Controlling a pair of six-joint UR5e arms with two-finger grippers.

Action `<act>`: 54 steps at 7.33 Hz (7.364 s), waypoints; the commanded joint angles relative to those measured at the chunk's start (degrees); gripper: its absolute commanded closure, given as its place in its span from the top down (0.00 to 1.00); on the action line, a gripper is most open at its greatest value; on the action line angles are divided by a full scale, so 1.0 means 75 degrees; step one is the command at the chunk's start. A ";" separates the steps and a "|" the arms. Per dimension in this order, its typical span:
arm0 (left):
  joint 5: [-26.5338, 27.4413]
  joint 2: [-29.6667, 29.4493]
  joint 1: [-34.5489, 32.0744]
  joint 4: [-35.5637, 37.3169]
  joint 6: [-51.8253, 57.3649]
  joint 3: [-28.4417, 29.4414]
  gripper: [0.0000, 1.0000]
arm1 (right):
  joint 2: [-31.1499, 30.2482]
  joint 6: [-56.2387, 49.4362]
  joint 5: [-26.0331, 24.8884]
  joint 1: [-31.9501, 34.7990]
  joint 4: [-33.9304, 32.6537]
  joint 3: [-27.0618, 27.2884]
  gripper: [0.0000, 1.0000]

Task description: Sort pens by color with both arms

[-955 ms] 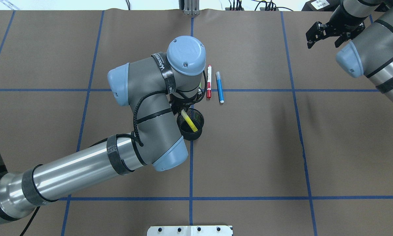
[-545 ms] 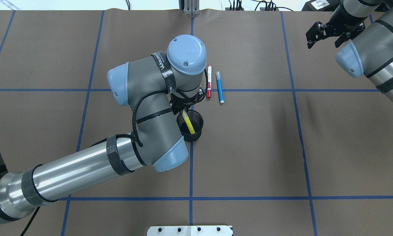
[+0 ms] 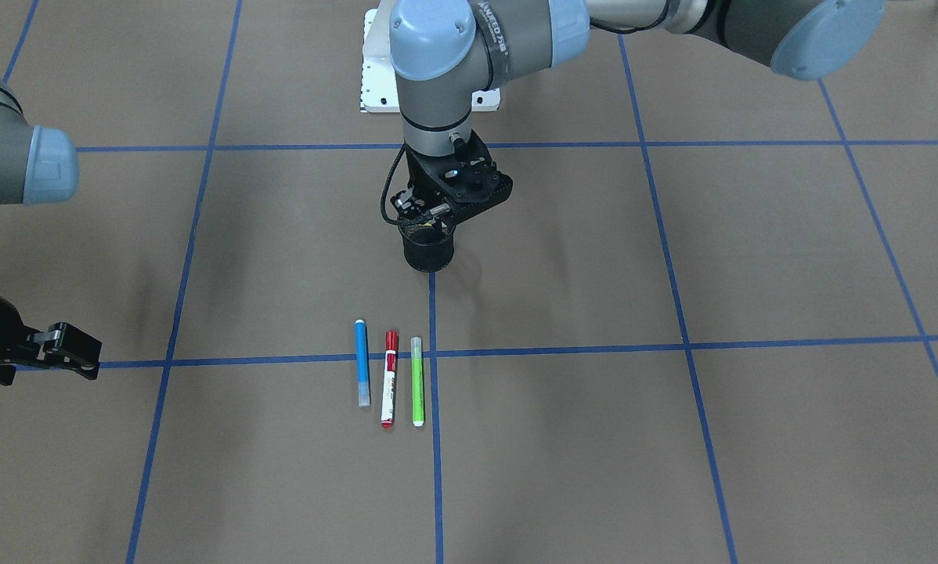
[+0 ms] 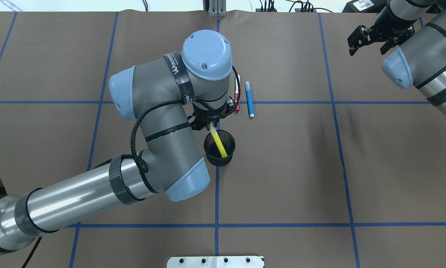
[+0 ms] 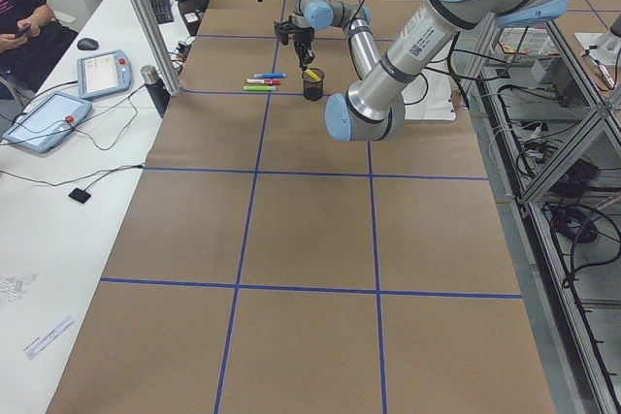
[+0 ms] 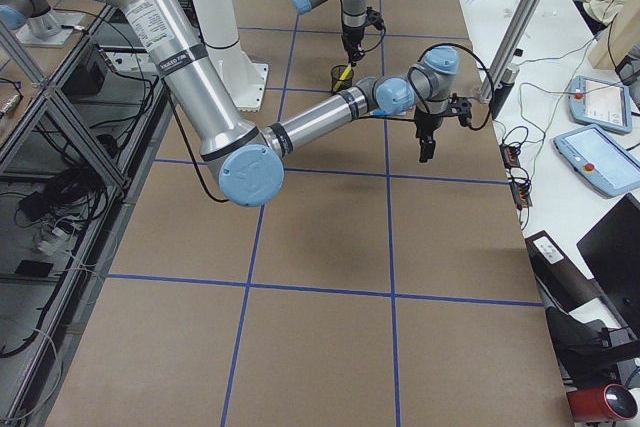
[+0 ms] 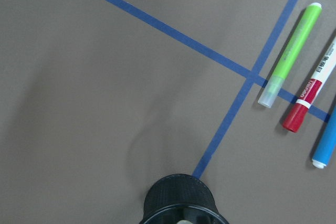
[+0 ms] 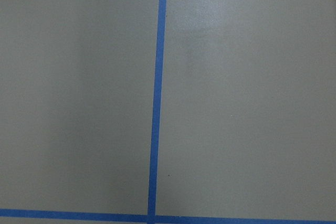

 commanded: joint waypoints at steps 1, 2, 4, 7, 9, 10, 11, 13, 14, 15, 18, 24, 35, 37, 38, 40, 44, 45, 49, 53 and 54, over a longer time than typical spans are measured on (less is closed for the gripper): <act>-0.0033 -0.0029 -0.0311 0.0332 0.0227 -0.0375 0.14 | -0.0012 0.0000 0.0000 0.0000 0.0000 0.0005 0.98; -0.0079 -0.0041 -0.0591 0.0332 0.0413 -0.0480 0.14 | -0.0012 0.0000 0.0000 -0.0012 0.0000 0.0005 0.98; -0.0431 -0.0041 -0.1224 0.0297 0.0776 -0.0504 0.14 | -0.0012 0.0000 0.0000 0.0000 0.0012 0.0005 0.98; -0.0373 -0.0041 -0.1718 -0.1146 0.0849 0.0474 0.14 | -0.0012 0.0000 0.0000 0.0000 0.0012 0.0016 0.98; -0.0221 -0.0041 -0.1859 -0.2428 0.0884 0.1449 0.14 | -0.0024 0.0000 0.0000 0.0000 0.0012 0.0016 0.98; -0.0093 -0.0076 -0.1964 -0.2468 0.0826 0.1569 0.14 | -0.0024 0.0000 0.0000 0.0000 0.0012 0.0005 0.98; 0.0175 -0.0111 -0.1989 -0.2503 0.0651 0.1674 0.14 | -0.0013 0.0000 0.0000 0.0000 0.0012 0.0005 0.98; 0.0517 -0.0344 -0.1966 -0.3493 -0.0971 0.2479 0.15 | -0.0047 0.0000 0.0000 -0.0012 0.0012 0.0005 0.98; 0.0703 -0.0427 -0.1942 -0.4010 -0.1478 0.2786 0.15 | -0.0059 0.0000 0.0000 -0.0012 0.0012 0.0005 0.98; 0.1030 -0.0439 -0.1907 -0.4352 -0.2040 0.2951 0.15 | -0.0059 0.0000 0.0000 -0.0012 0.0012 0.0005 0.98; 0.1302 -0.0427 -0.1721 -0.4379 -0.3238 0.3198 0.18 | -0.0059 0.0000 0.0000 -0.0012 0.0012 0.0005 0.98; 0.1561 -0.0450 -0.1298 -0.3137 -0.3569 0.2952 0.20 | -0.0071 0.0000 0.0000 -0.0012 0.0012 0.0005 0.98; 0.2240 -0.0896 -0.0924 -0.3183 -0.4226 0.3597 0.22 | -0.0188 0.0000 0.0000 -0.0012 0.0024 0.0087 0.98; 0.2240 -0.0920 -0.0876 -0.3172 -0.4226 0.3585 0.22 | -0.0188 -0.0011 0.0000 -0.0012 0.0024 0.0075 0.98; 0.2240 -0.0908 -0.0876 -0.3172 -0.4214 0.3597 0.29 | -0.0188 -0.0023 0.0000 -0.0012 0.0024 0.0075 0.98; 0.2252 -0.0873 -0.0876 -0.3160 -0.4202 0.3586 0.31 | -0.0188 -0.0035 0.0000 -0.0012 0.0024 0.0063 0.98; 0.2054 -0.0745 -0.0922 -0.2696 -0.2571 0.2829 0.77 | -0.0165 -0.0023 0.0000 -0.0012 0.0024 0.0063 0.98; 0.1229 -0.0384 -0.0992 -0.2042 -0.1251 0.1896 0.85 | -0.0165 -0.0023 0.0011 -0.0012 0.0035 0.0063 0.98; -0.1305 0.1783 -0.2395 -0.0539 0.3192 -0.1308 0.92 | -0.0258 -0.0011 0.0035 0.0000 0.0024 0.0168 0.99; -0.2853 0.3025 -0.4081 0.0262 0.7598 -0.1852 0.92 | -0.0317 -0.0197 0.0140 0.0221 0.0012 0.0146 0.99; -0.3170 0.3726 -0.4551 0.0216 0.9084 -0.1933 0.93 | -0.0375 -0.1046 0.0256 0.0501 0.0000 -0.0064 0.99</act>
